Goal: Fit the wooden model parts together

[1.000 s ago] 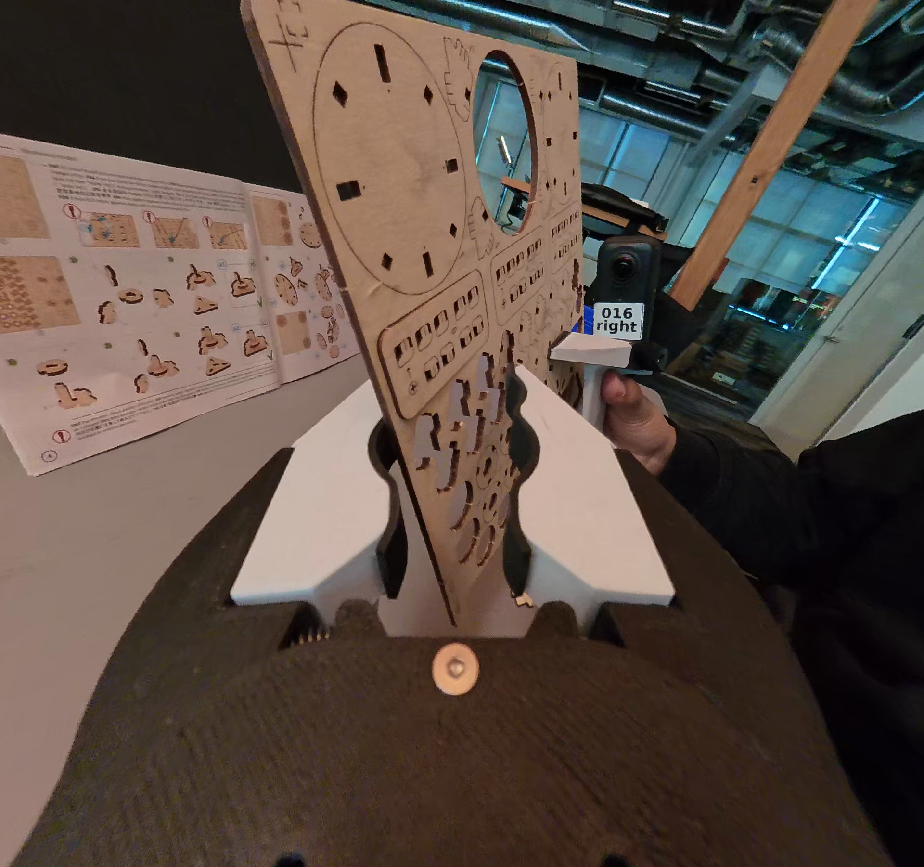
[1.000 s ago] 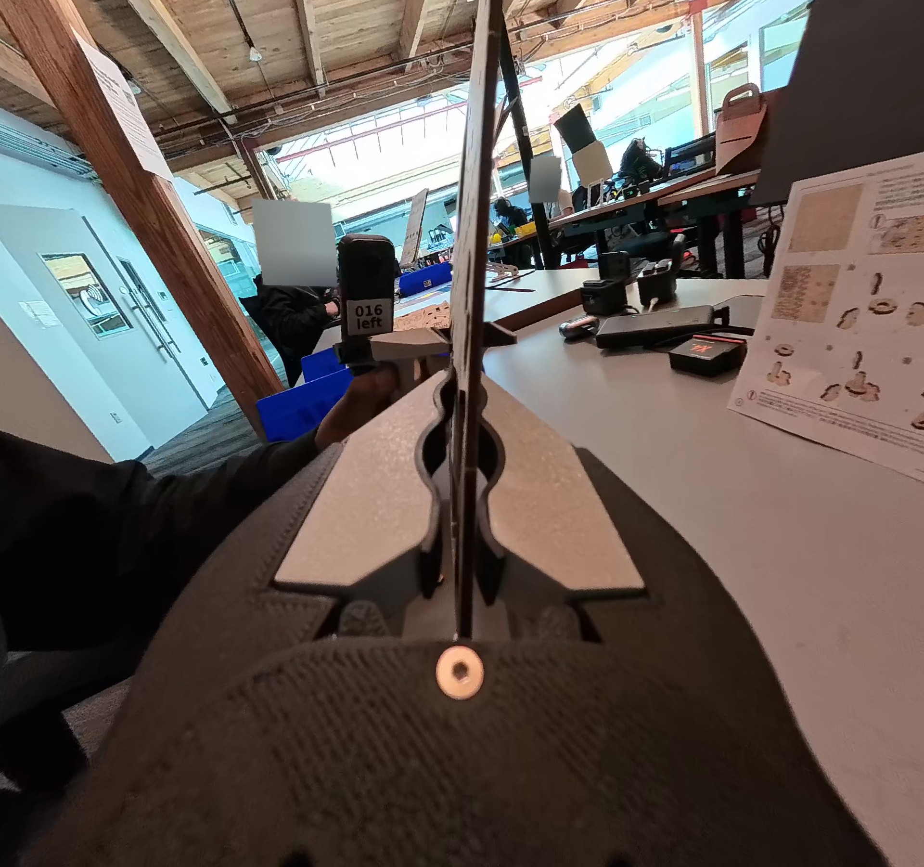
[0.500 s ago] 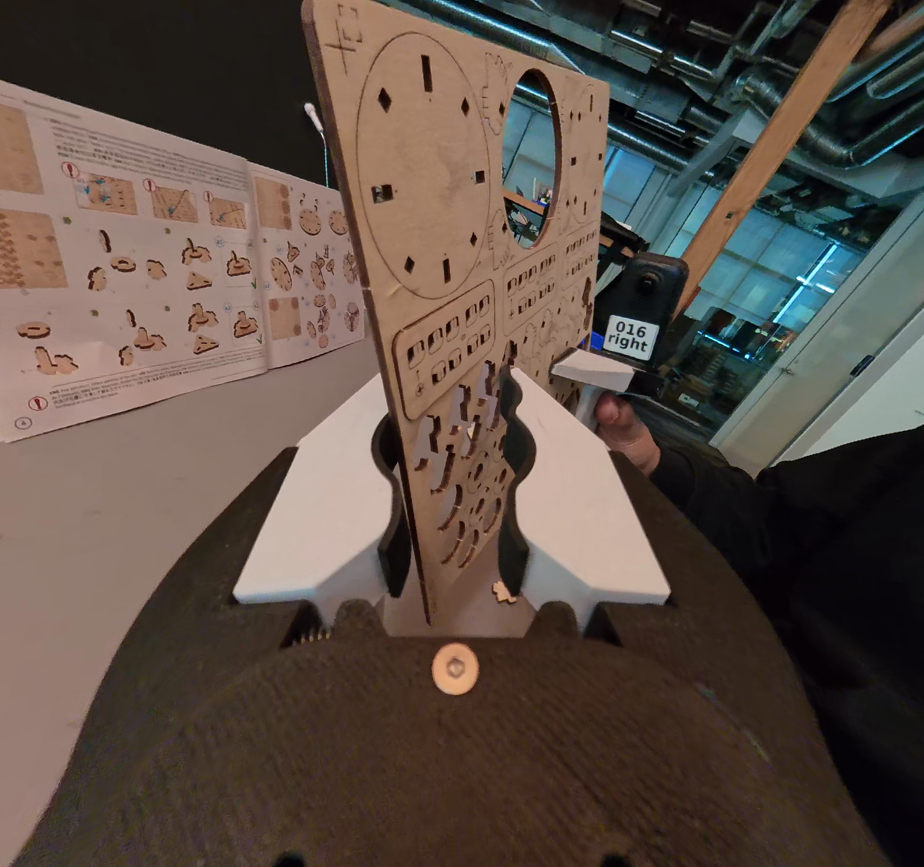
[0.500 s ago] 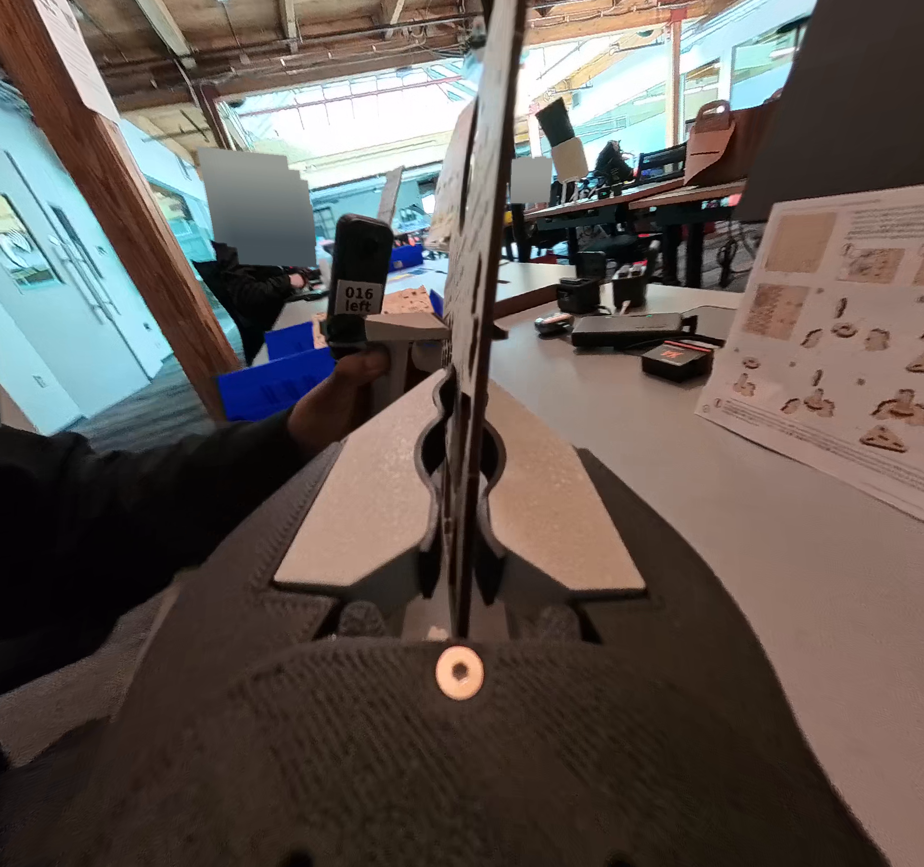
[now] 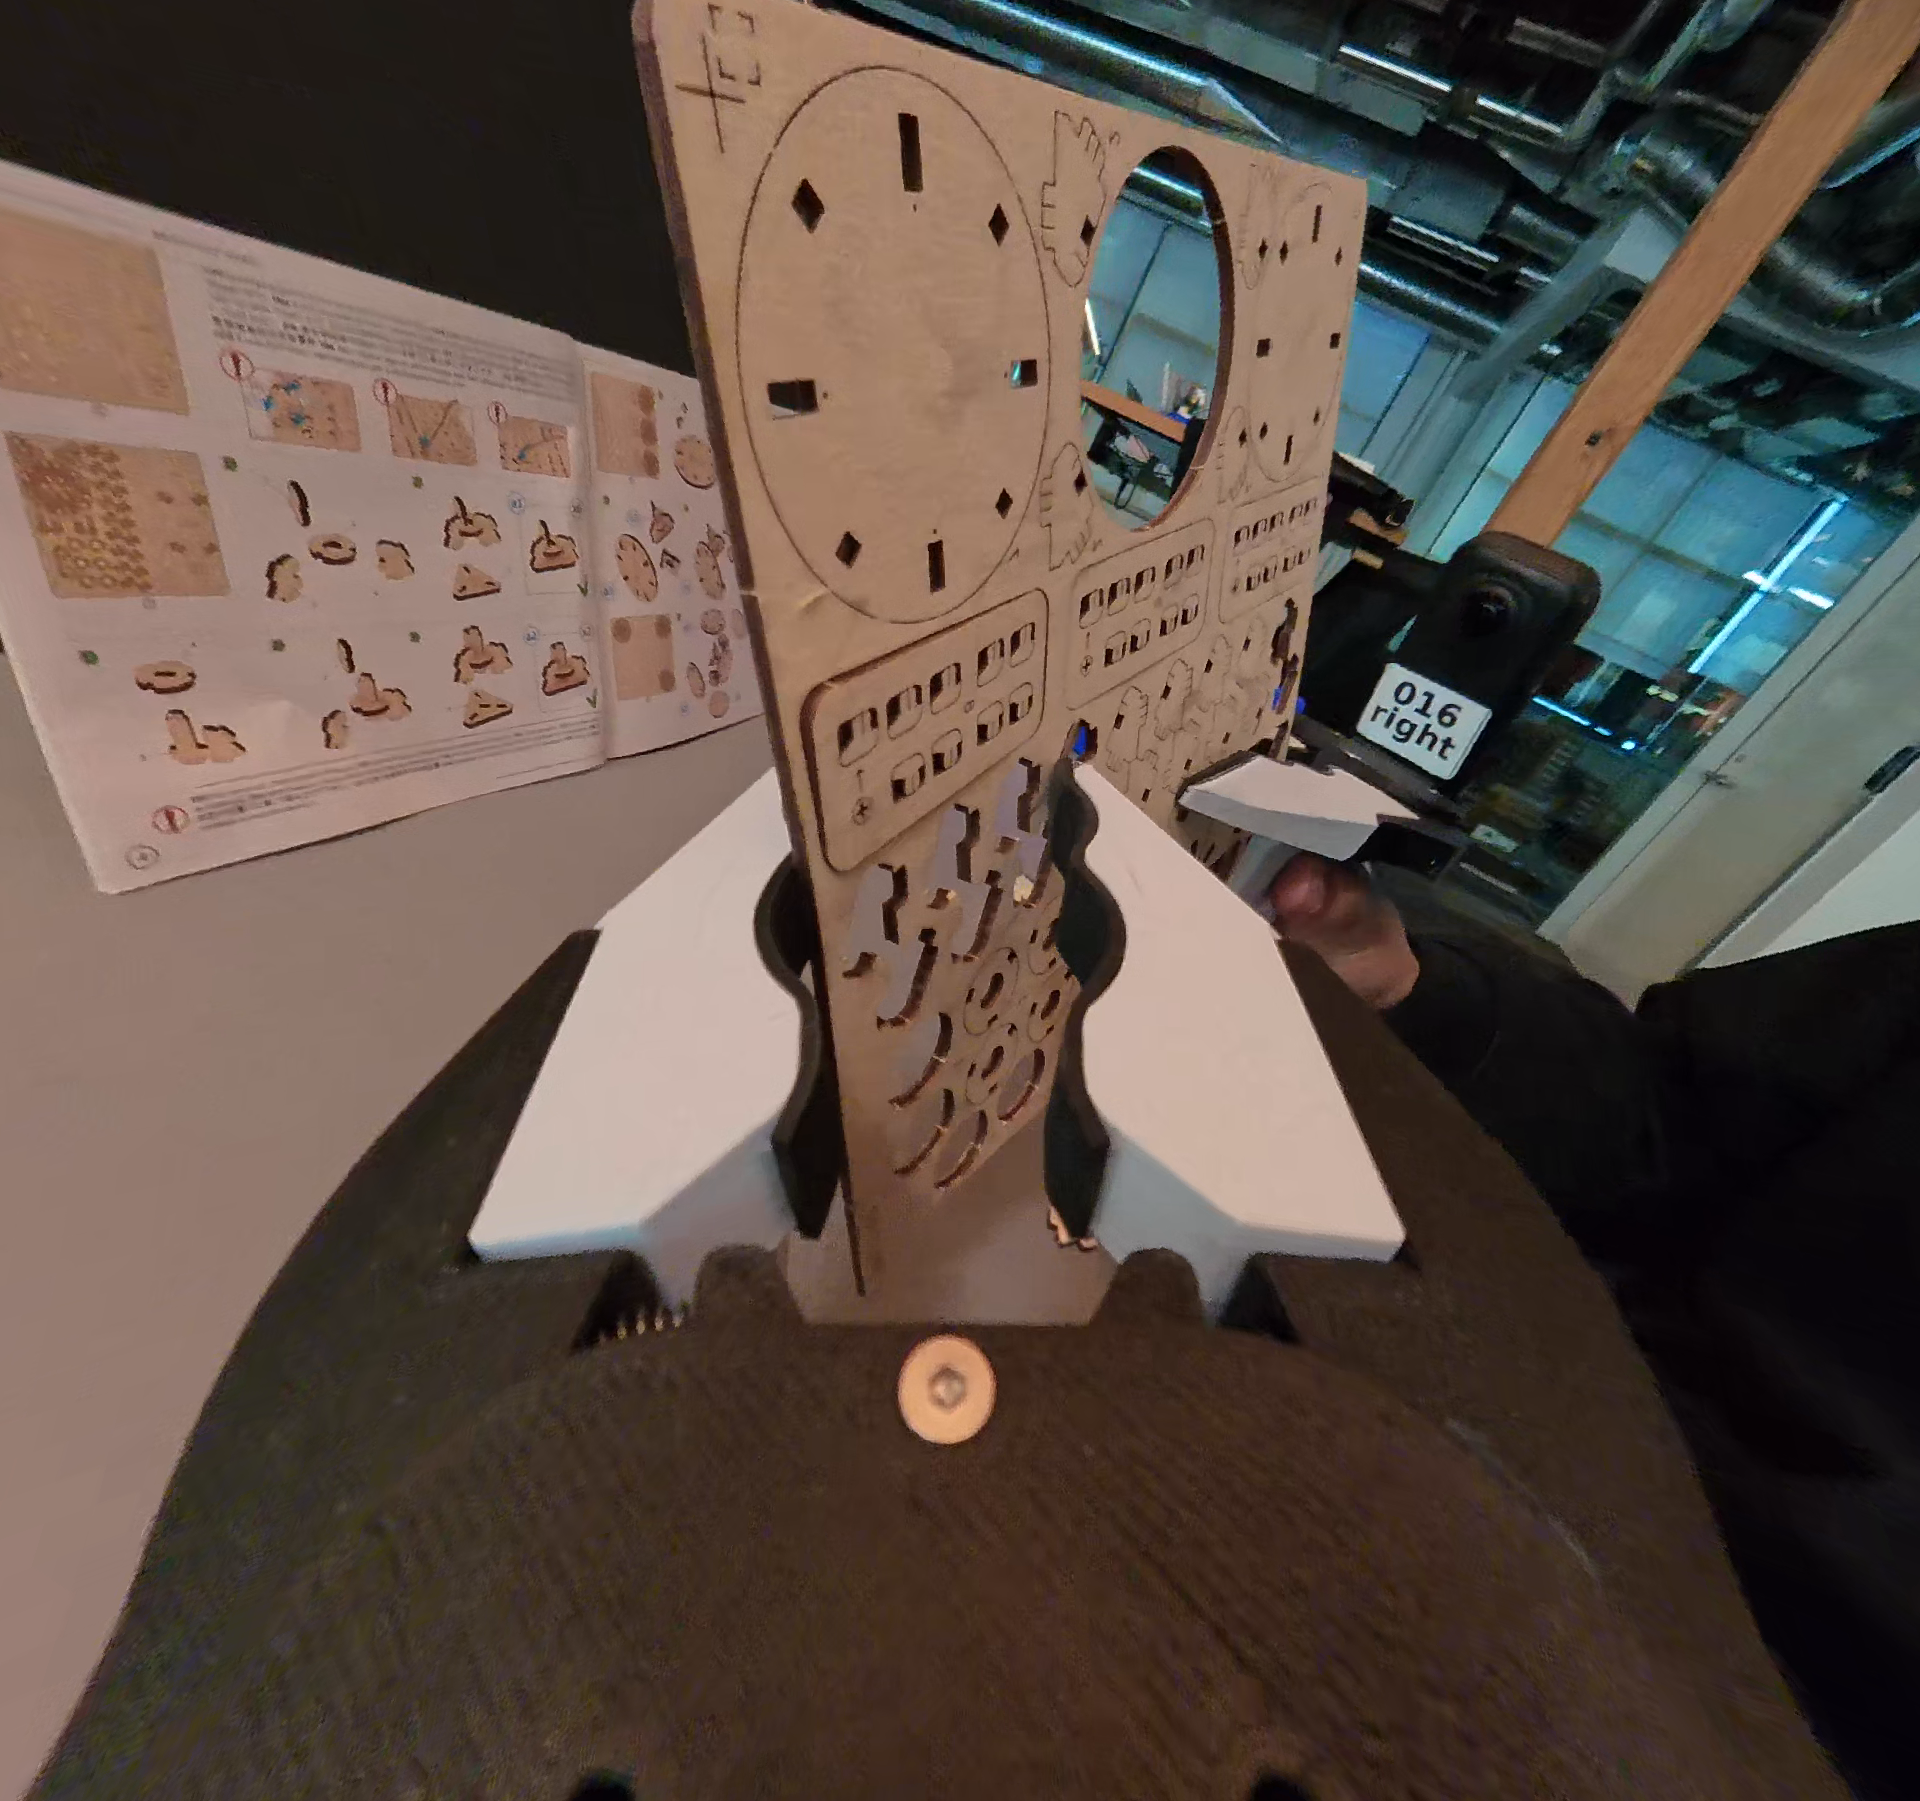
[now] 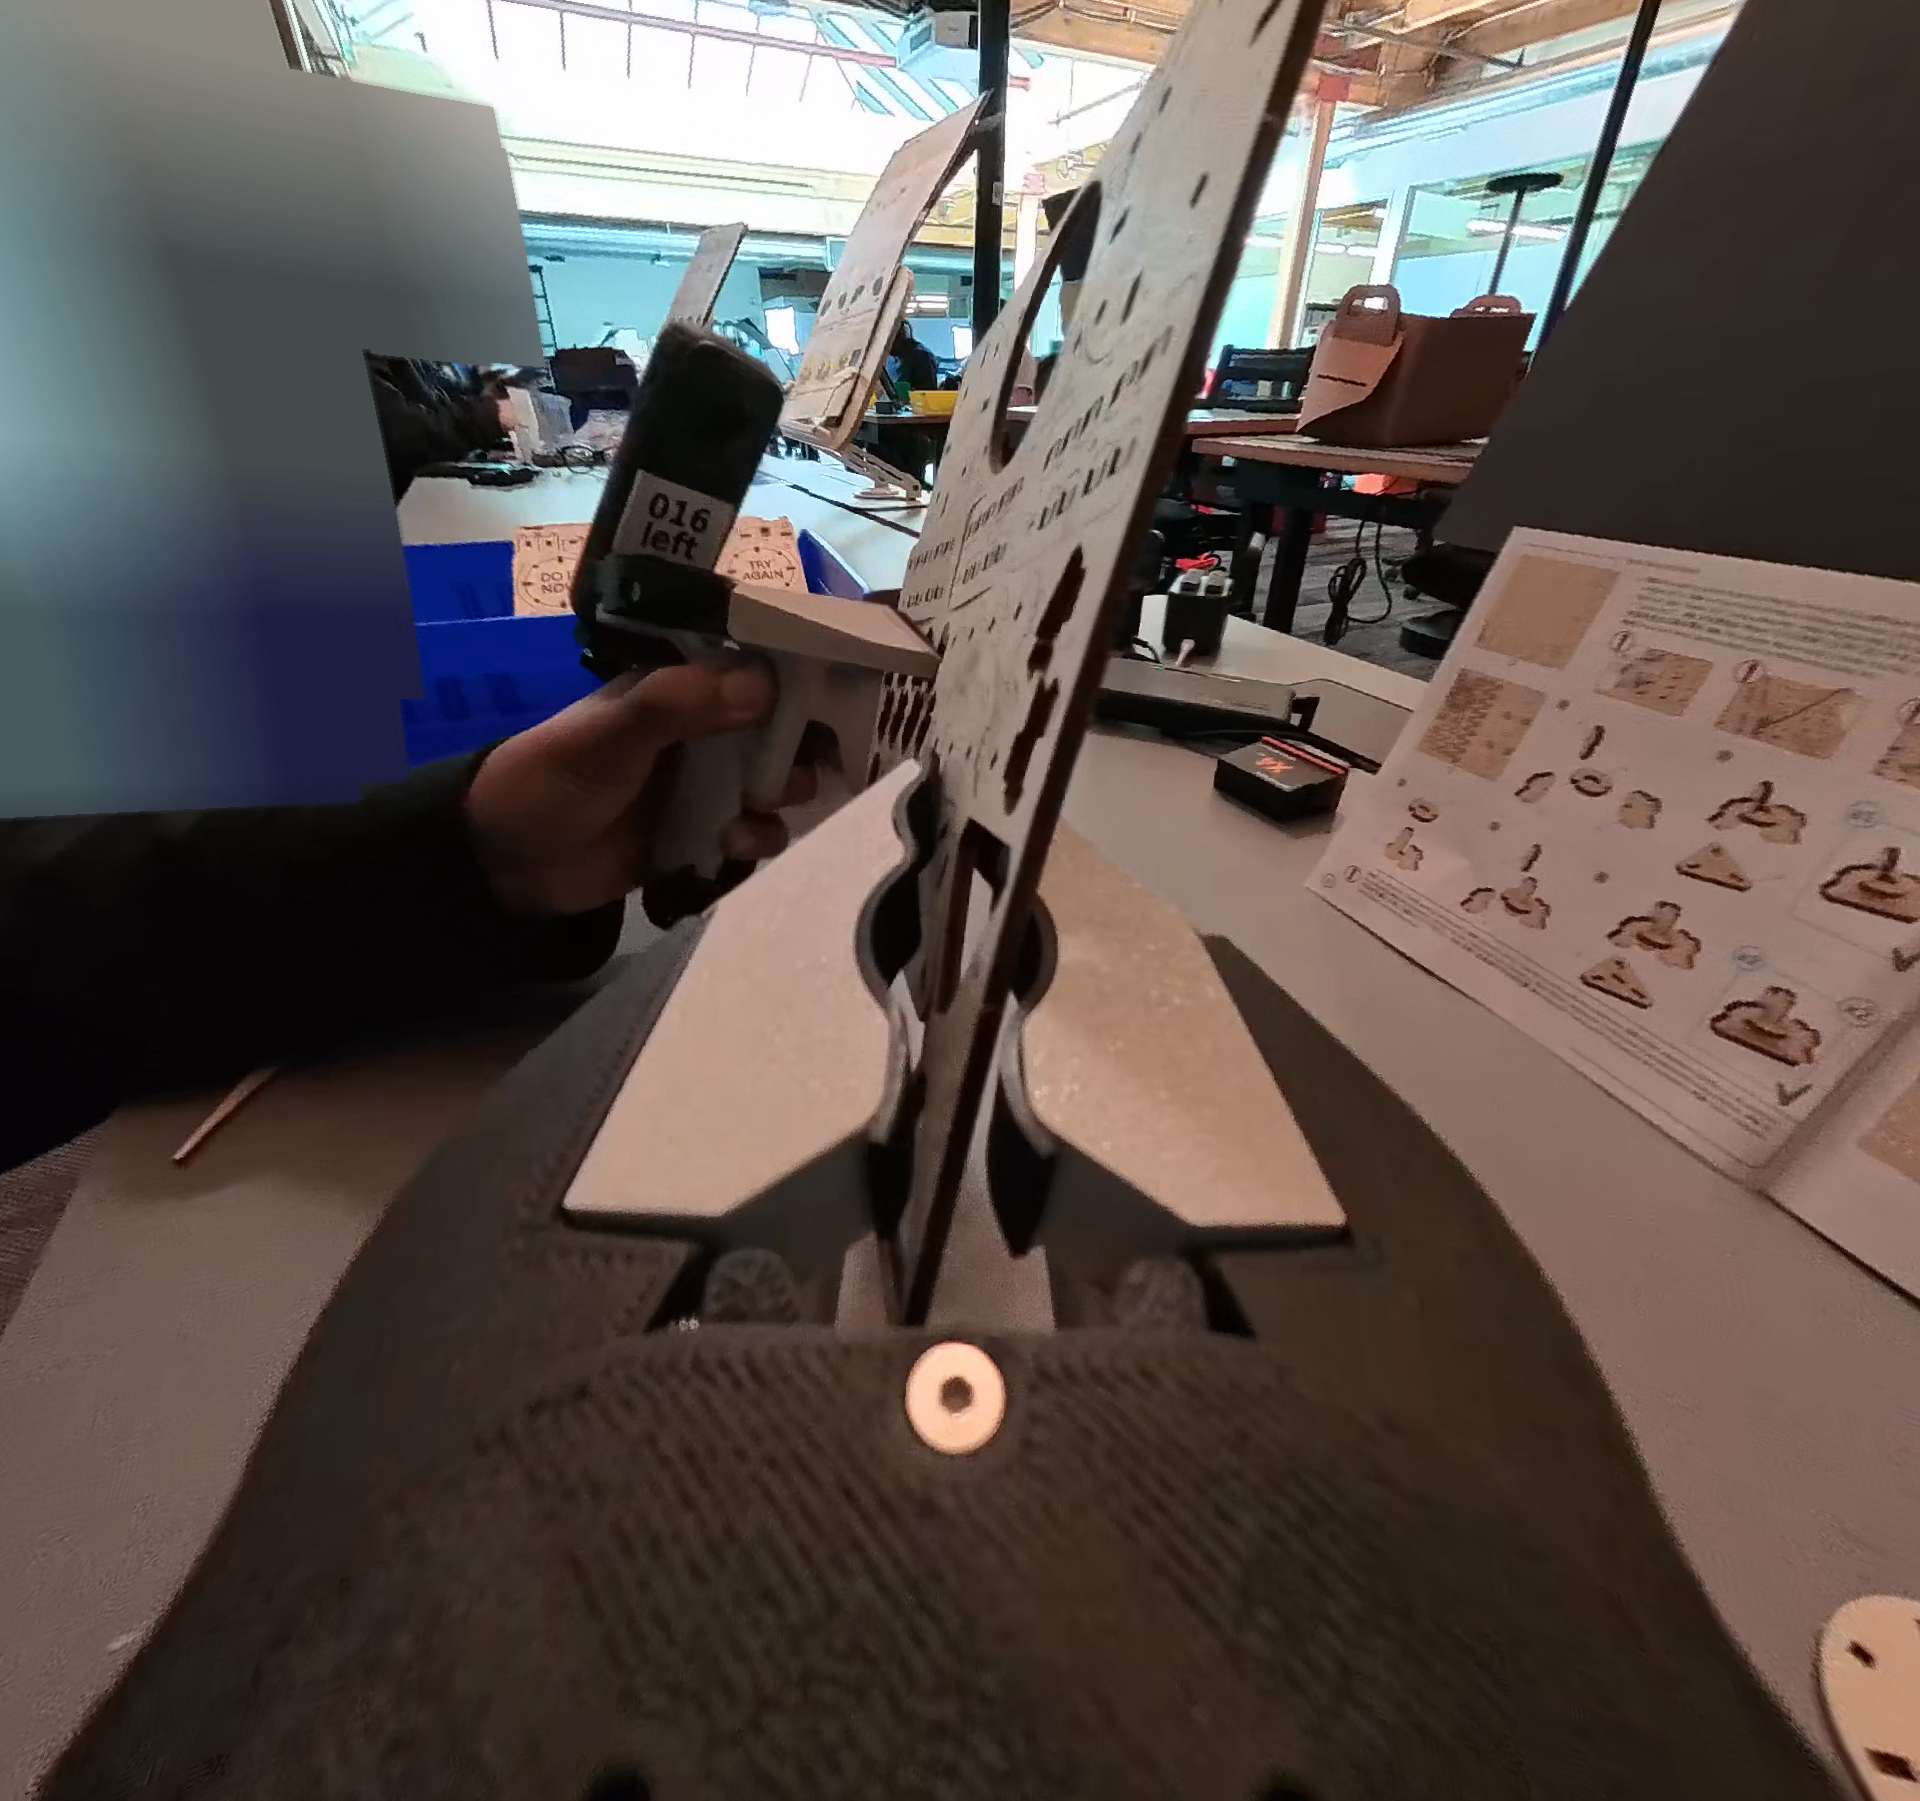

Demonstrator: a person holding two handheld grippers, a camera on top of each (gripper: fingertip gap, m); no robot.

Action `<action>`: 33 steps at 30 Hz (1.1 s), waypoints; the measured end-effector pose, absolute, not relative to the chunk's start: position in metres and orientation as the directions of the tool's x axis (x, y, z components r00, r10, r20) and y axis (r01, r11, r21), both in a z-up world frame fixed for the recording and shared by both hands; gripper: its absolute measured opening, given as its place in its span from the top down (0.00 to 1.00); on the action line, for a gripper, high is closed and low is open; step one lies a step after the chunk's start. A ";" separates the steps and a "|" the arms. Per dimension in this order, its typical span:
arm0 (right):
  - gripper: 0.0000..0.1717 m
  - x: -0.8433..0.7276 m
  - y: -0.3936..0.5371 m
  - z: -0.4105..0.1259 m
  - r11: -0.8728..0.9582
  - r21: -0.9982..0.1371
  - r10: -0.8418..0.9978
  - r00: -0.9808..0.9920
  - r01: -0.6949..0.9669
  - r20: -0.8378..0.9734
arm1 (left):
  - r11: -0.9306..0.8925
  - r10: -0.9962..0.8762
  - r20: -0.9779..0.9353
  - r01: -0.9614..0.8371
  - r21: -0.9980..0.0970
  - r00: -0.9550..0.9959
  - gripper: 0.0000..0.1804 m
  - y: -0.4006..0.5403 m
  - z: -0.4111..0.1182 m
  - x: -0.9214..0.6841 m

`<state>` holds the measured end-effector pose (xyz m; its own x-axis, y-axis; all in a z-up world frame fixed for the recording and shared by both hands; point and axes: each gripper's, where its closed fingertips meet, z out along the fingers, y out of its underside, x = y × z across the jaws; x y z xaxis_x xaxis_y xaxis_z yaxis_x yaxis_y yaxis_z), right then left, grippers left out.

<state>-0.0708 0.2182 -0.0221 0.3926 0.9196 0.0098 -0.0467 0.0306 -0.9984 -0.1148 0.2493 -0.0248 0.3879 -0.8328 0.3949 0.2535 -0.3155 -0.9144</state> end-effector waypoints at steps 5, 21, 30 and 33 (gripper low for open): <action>0.99 -0.075 0.213 -0.018 -0.005 -0.996 0.933 0.359 -0.094 -0.038 | -0.262 -0.843 0.358 0.275 -0.925 0.401 0.72 0.253 -0.020 -0.115; 1.00 -0.007 0.253 0.015 -0.196 -0.880 0.874 0.330 -0.433 -0.356 | -0.276 -0.837 0.400 0.342 -0.898 0.374 0.74 0.260 -0.008 -0.130; 1.00 -0.001 0.266 -0.006 0.152 -0.988 0.764 0.630 0.029 0.136 | -0.056 -0.750 0.235 0.294 -0.954 0.618 0.75 0.269 0.014 -0.169; 1.00 -0.032 0.253 -0.019 0.273 -0.940 0.734 0.588 0.205 0.341 | 0.104 -0.745 0.122 0.296 -0.950 0.656 0.87 0.251 0.044 -0.189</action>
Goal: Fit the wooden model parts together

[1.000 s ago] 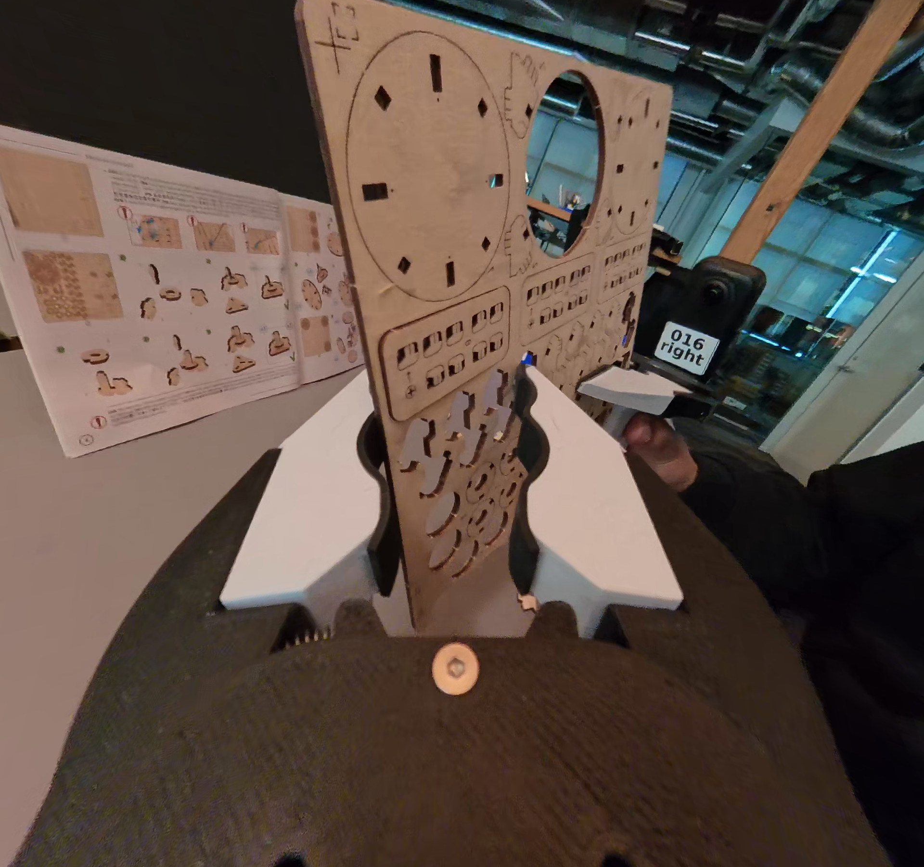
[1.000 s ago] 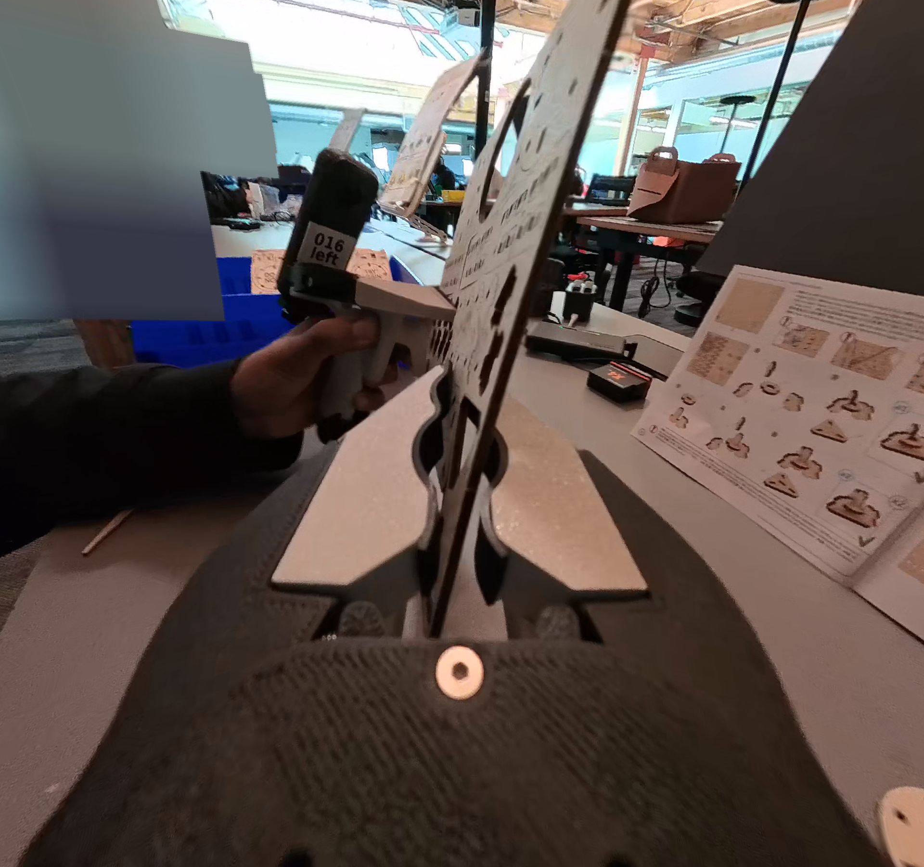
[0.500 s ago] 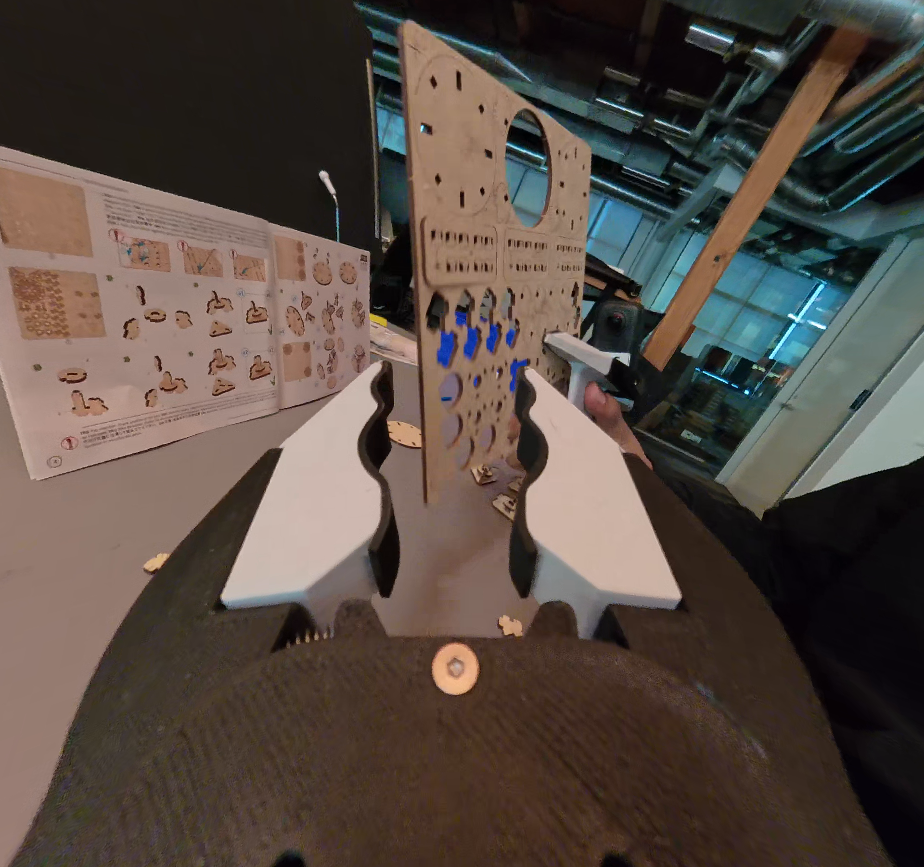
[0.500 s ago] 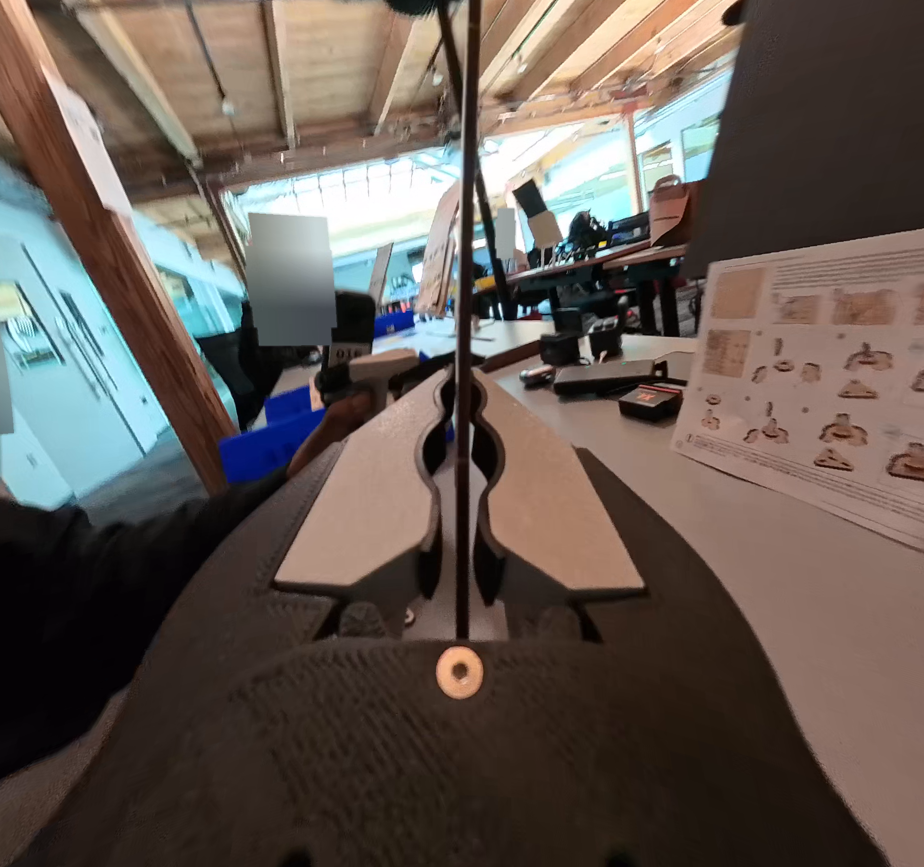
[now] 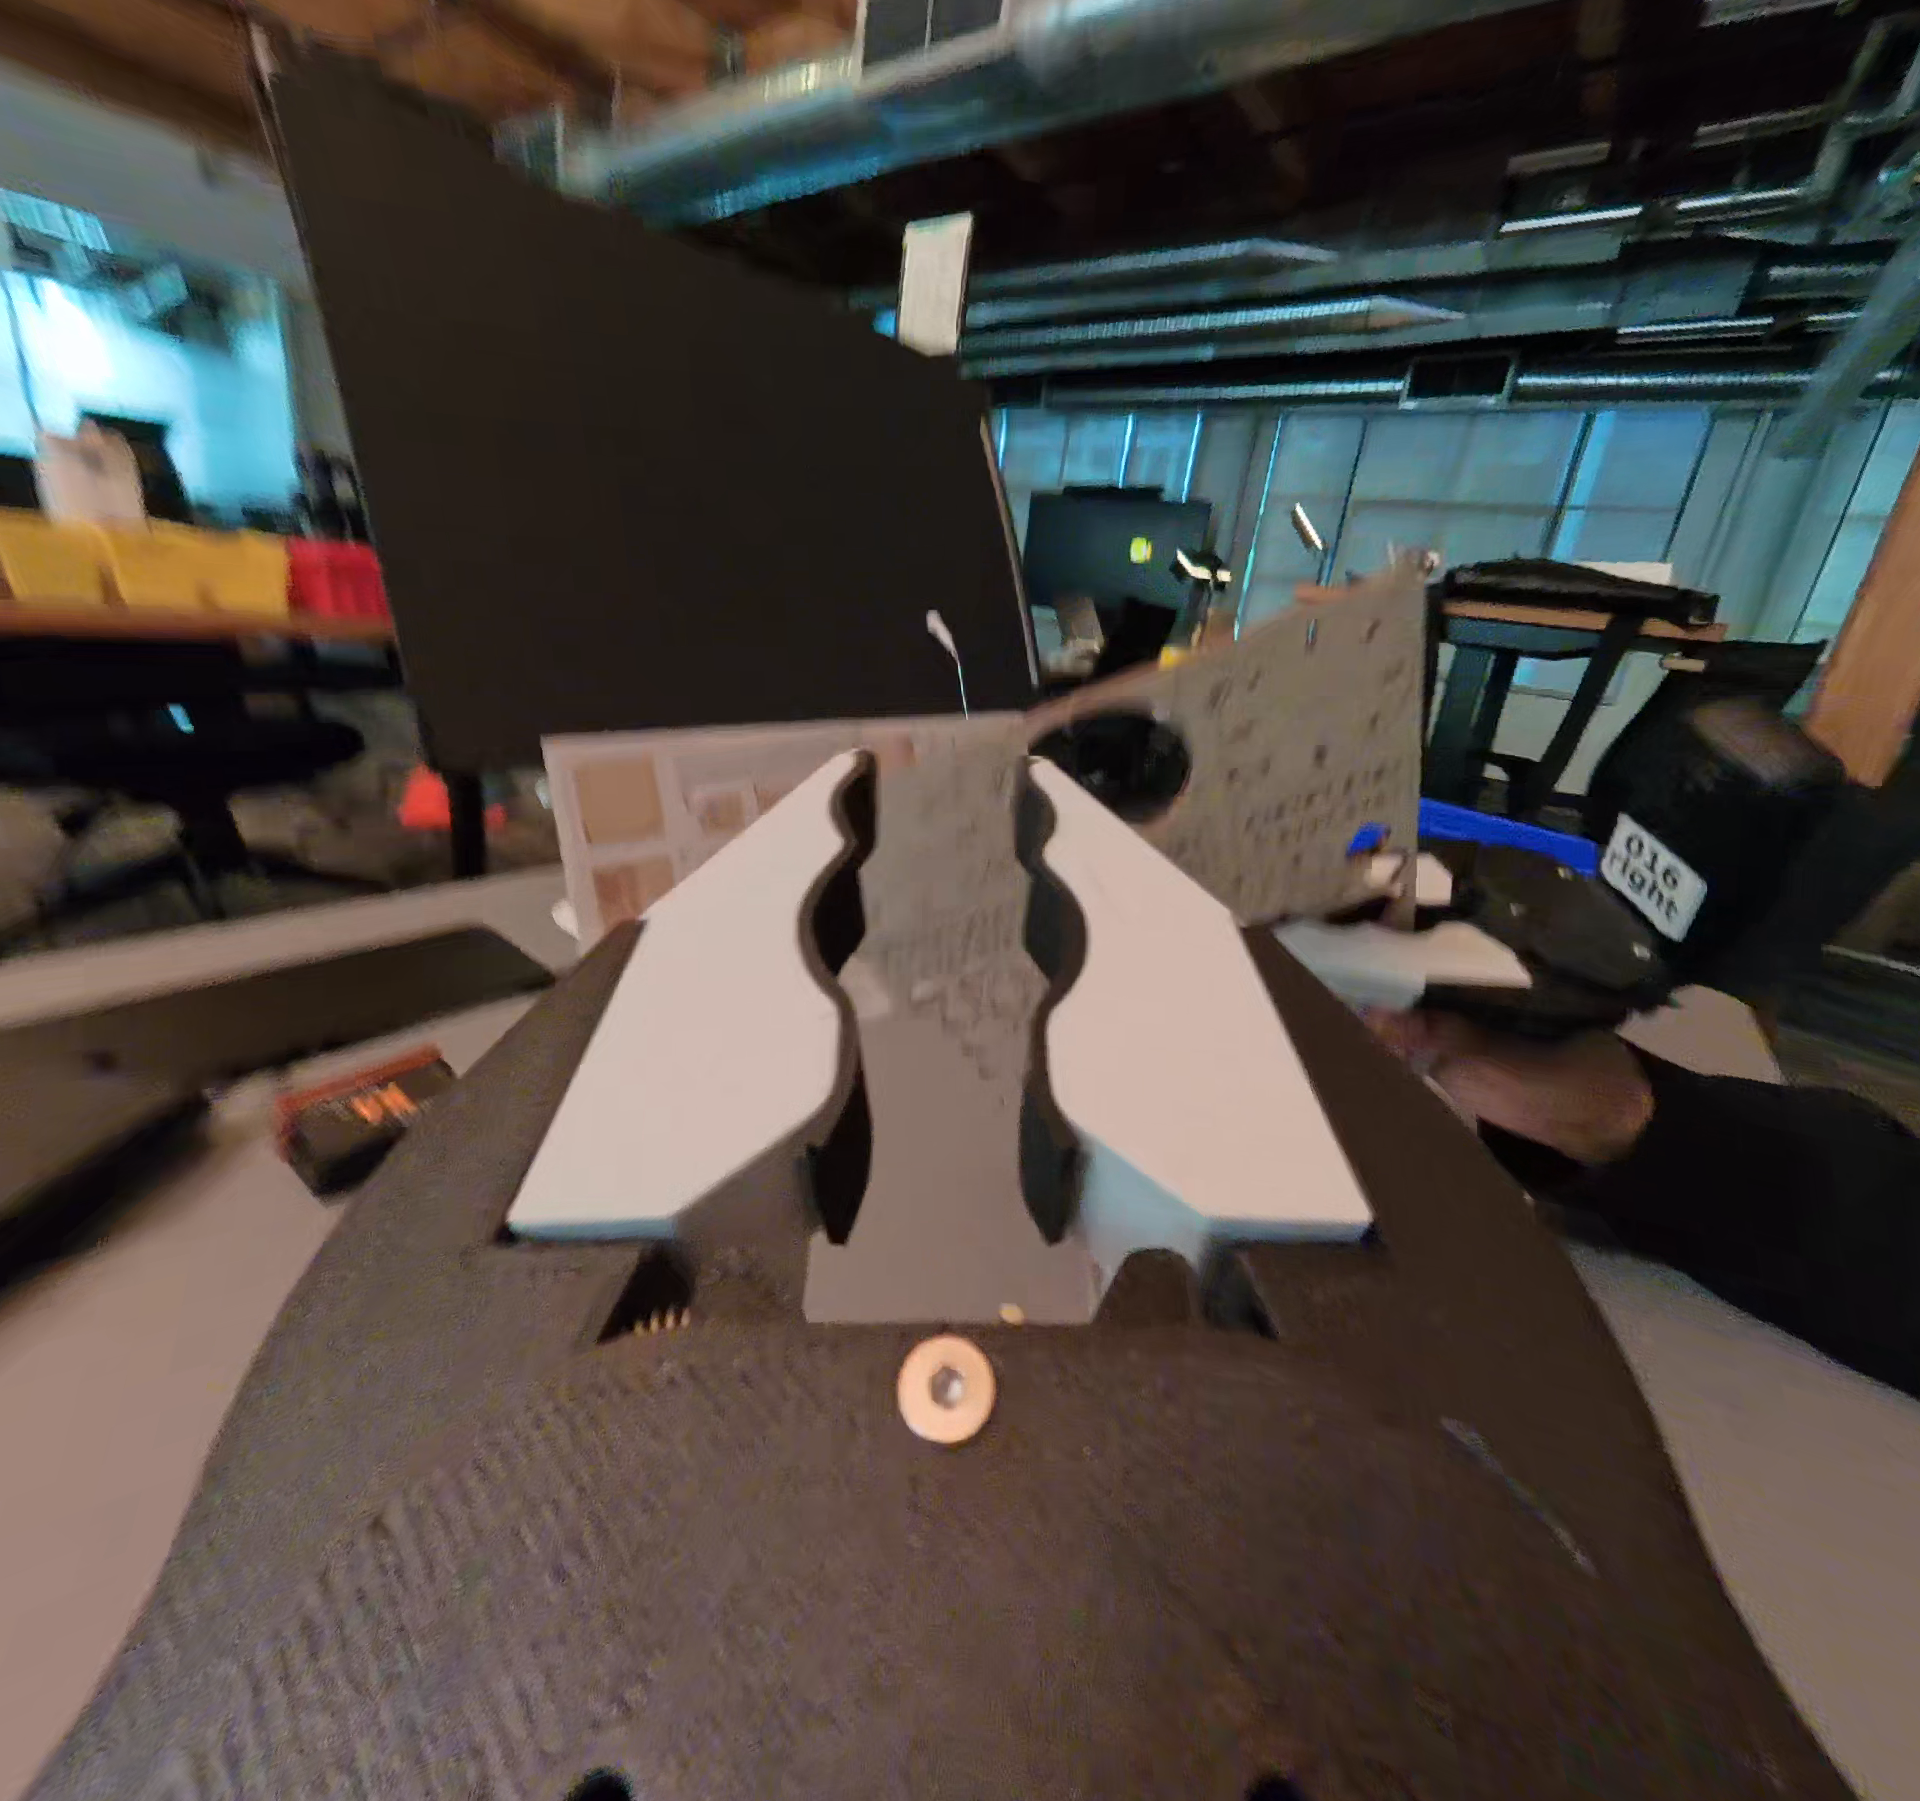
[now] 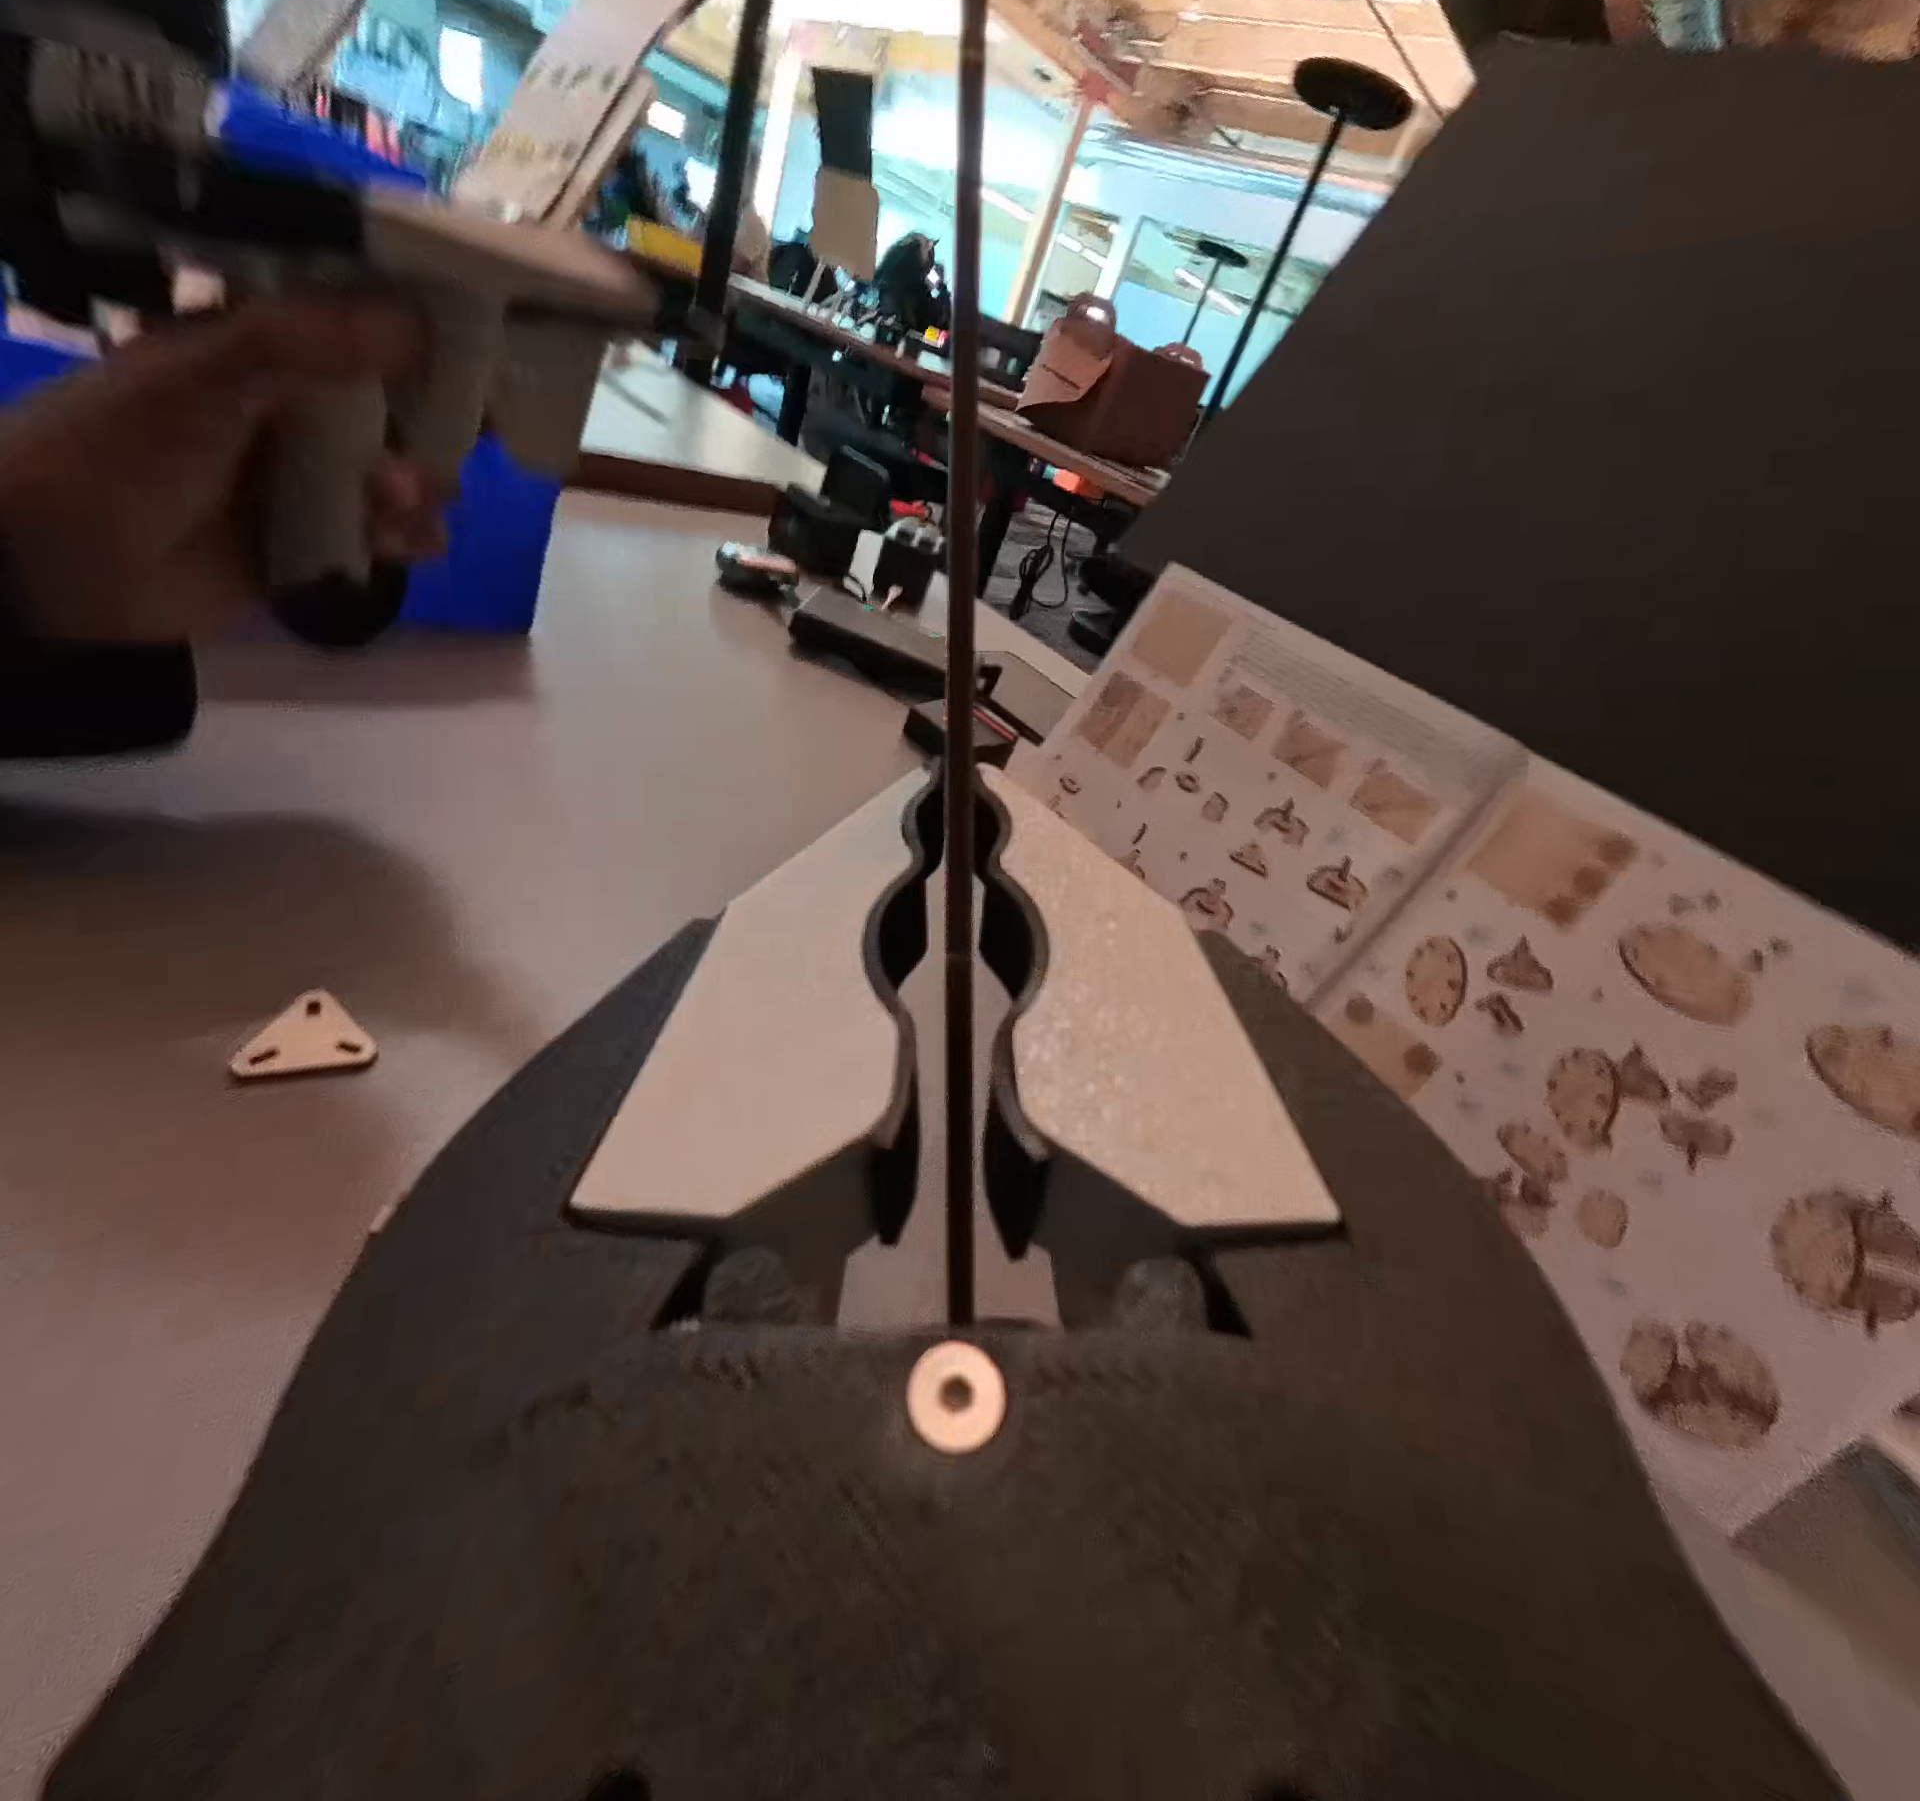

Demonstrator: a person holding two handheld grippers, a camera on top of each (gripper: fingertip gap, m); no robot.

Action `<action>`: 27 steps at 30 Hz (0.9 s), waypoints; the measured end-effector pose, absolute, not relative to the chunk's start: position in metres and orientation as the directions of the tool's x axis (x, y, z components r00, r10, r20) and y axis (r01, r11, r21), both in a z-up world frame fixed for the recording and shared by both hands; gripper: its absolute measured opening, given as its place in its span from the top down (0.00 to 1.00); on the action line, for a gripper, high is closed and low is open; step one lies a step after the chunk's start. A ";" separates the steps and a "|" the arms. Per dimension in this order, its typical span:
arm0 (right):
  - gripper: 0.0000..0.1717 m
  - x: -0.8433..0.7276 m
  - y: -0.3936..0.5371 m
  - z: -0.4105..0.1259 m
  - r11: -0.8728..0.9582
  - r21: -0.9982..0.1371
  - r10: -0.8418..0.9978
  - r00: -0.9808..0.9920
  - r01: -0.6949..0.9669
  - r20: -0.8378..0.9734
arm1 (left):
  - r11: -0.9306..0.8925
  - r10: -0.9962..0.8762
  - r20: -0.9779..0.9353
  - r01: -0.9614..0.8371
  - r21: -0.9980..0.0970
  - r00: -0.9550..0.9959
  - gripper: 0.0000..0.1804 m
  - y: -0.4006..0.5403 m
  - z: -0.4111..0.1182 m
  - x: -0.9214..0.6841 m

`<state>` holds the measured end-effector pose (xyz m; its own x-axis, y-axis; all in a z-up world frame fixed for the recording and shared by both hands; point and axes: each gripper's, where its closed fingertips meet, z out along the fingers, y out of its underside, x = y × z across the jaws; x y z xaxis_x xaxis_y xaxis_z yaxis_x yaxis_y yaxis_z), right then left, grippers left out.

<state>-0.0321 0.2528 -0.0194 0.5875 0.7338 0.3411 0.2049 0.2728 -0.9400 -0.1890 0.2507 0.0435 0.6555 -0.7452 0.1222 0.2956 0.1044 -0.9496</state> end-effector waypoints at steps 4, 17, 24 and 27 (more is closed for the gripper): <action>1.00 -0.088 0.232 -0.045 0.443 -0.789 0.671 0.427 0.426 0.607 | 0.381 -0.638 -0.053 0.256 -0.888 0.768 0.98 0.219 0.085 -0.230; 0.88 -0.199 0.219 -0.126 0.626 -0.220 0.444 -0.110 0.748 0.889 | 0.370 -0.458 -0.063 0.126 -0.921 0.887 0.87 0.236 0.084 -0.267; 0.64 -0.114 0.205 -0.125 0.243 -0.610 0.779 0.222 0.754 0.586 | 0.304 -0.500 -0.035 0.138 -0.942 0.865 0.86 0.243 0.077 -0.259; 0.64 -0.080 0.188 -0.121 0.047 -0.760 0.865 0.354 0.649 0.356 | 0.290 -0.509 -0.045 0.122 -0.949 0.860 0.85 0.245 0.074 -0.253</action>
